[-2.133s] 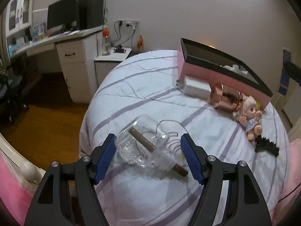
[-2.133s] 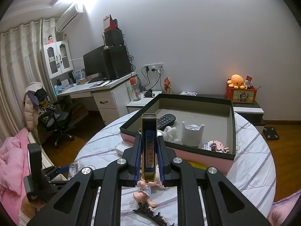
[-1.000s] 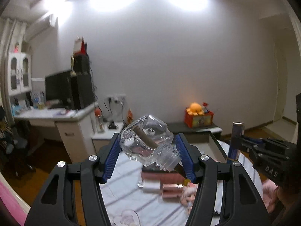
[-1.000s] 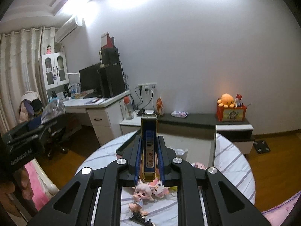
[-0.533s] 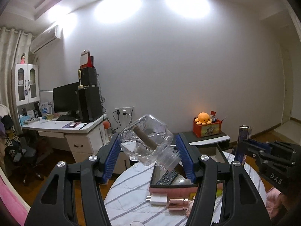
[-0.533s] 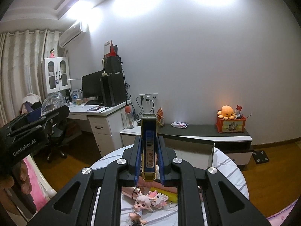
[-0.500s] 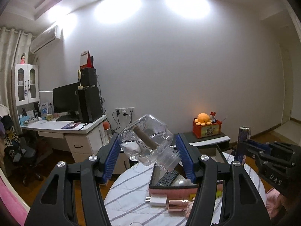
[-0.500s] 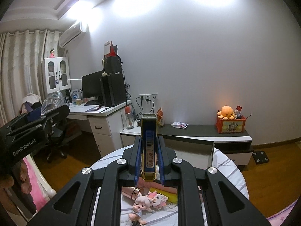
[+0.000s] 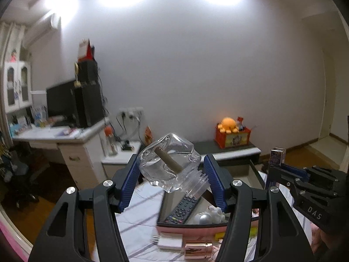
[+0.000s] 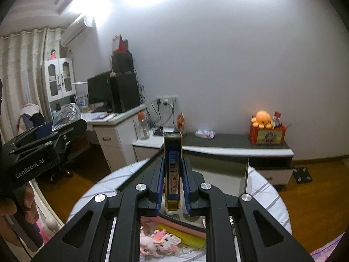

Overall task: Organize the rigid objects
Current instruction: 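Carry the glass bottle and battery box over the pink box with both tools, then open both tools to drop the bottle and battery box into the box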

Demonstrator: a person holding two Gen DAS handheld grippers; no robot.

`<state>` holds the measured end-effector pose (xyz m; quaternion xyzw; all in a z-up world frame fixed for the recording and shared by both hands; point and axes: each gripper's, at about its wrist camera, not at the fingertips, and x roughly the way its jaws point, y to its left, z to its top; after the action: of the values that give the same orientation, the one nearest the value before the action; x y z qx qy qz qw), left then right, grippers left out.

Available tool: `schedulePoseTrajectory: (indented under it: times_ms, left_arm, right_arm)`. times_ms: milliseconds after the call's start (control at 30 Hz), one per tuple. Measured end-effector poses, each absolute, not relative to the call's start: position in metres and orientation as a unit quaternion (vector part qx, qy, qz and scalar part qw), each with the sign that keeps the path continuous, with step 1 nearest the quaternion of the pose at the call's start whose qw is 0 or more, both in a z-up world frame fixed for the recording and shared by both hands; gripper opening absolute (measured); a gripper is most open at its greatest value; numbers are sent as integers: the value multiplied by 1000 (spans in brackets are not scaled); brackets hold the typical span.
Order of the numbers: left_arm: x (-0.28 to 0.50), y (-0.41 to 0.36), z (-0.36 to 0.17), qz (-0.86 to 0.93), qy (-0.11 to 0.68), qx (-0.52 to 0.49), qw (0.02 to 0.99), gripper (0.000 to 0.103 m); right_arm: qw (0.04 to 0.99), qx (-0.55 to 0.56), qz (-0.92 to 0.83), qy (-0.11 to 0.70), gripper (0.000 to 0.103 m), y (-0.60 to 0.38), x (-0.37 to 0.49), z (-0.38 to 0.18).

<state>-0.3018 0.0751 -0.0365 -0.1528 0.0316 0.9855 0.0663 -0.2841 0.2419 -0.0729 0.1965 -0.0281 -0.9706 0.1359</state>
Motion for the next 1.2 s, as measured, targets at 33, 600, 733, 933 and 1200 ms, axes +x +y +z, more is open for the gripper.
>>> schedulePoseTrajectory:
  times_ms: [33, 600, 733, 933, 1200]
  left_arm:
    - [-312, 76, -44, 983, 30, -165, 72, 61]
    - [-410, 113, -147, 942, 49, -309, 120, 56]
    - [-407, 116, -155, 938, 57, -320, 118, 57]
    - [-384, 101, -141, 947, 51, -298, 105, 85]
    - [-320, 59, -103, 965, 23, -245, 89, 98]
  right_arm:
    - [135, 205, -969, -29, 16, 243, -292, -79]
    - [100, 333, -938, -18, 16, 253, -363, -173]
    - [94, 349, -932, -25, 16, 258, -366, -179]
    - [81, 333, -939, -38, 41, 265, -353, -167]
    - [74, 284, -956, -25, 81, 261, -310, -125]
